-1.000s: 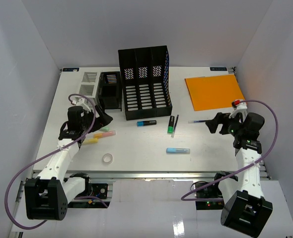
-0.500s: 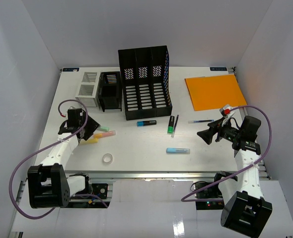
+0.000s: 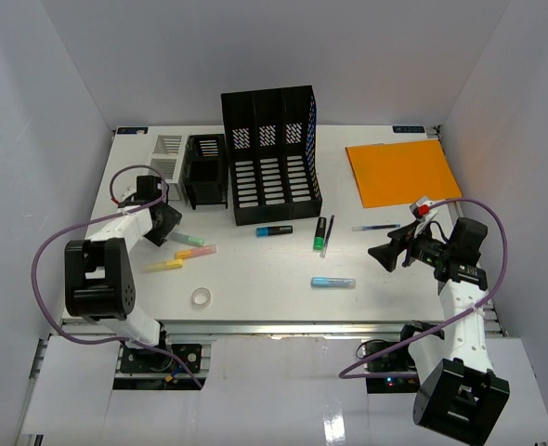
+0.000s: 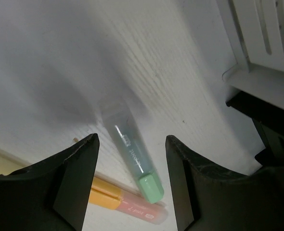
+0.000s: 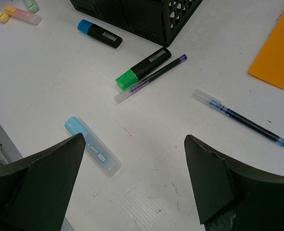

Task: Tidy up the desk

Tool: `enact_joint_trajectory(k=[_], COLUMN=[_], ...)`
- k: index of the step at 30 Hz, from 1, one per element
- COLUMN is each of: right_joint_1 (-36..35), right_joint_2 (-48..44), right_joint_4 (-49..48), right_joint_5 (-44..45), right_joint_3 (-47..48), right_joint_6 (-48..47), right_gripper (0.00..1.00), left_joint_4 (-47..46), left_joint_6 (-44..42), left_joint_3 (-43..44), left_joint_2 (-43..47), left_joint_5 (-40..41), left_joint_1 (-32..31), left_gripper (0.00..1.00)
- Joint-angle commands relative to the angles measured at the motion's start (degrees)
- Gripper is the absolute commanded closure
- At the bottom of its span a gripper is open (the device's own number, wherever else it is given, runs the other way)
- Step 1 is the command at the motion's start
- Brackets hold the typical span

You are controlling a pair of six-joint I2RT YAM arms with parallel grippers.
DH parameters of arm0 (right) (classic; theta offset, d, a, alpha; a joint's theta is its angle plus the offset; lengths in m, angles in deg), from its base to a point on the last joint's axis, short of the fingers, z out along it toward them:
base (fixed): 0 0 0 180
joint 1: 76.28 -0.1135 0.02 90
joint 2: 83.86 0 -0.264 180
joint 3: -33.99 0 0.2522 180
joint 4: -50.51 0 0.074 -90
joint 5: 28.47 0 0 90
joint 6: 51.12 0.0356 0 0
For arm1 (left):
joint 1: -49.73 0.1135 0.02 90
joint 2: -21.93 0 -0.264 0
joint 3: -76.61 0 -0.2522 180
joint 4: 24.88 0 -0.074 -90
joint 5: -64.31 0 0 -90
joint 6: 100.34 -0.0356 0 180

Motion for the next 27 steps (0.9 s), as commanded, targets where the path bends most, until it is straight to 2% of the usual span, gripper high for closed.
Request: enact_joint_trajectory(k=[1, 5, 12, 15, 21, 24, 27], right_joint_1=[-0.52, -0.59, -0.61, -0.61, -0.62, -0.64, -0.70], right_joint_2=[-0.46, -0.37, -0.26, -0.14, -0.02, -0.08, -0.02], right_joint_4=[-0.39, -0.46, -0.65, -0.65, -0.58, -0.57, -0.62], right_joint_5=[0.05, 0.47, 0.90, 1.00, 1.50, 1.63, 1.63], right_joint_3=[1.97, 1.97, 1.88, 1.88, 1.88, 1.88, 1.88], right_joint_6=[-0.60, -0.59, -0.59, -0.59, -0.77, -0.74, -0.68], right_gripper=[0.10, 0.10, 0.10, 0.10, 0.10, 0.10, 0.10], left_joint_4=[5.14, 11.76, 12.06, 12.08, 12.11, 12.26, 12.52], left_joint_6=[1.37, 2.37, 2.07, 2.05, 4.83, 5.09, 5.36], left_joint_3=[6.29, 10.34, 10.05, 10.62, 10.92, 12.06, 13.30], left_joint_2=[-5.84, -9.71, -10.62, -11.73, -10.34, -9.40, -8.16], left_joint_5=[1.54, 3.57, 1.56, 0.80, 1.75, 1.83, 2.40], left_joint_1=[0.01, 0.09, 0.09, 0.09, 0.10, 0.15, 0.15], left_gripper=[0.35, 0.38, 0.39, 0.43, 0.64, 0.69, 0.71])
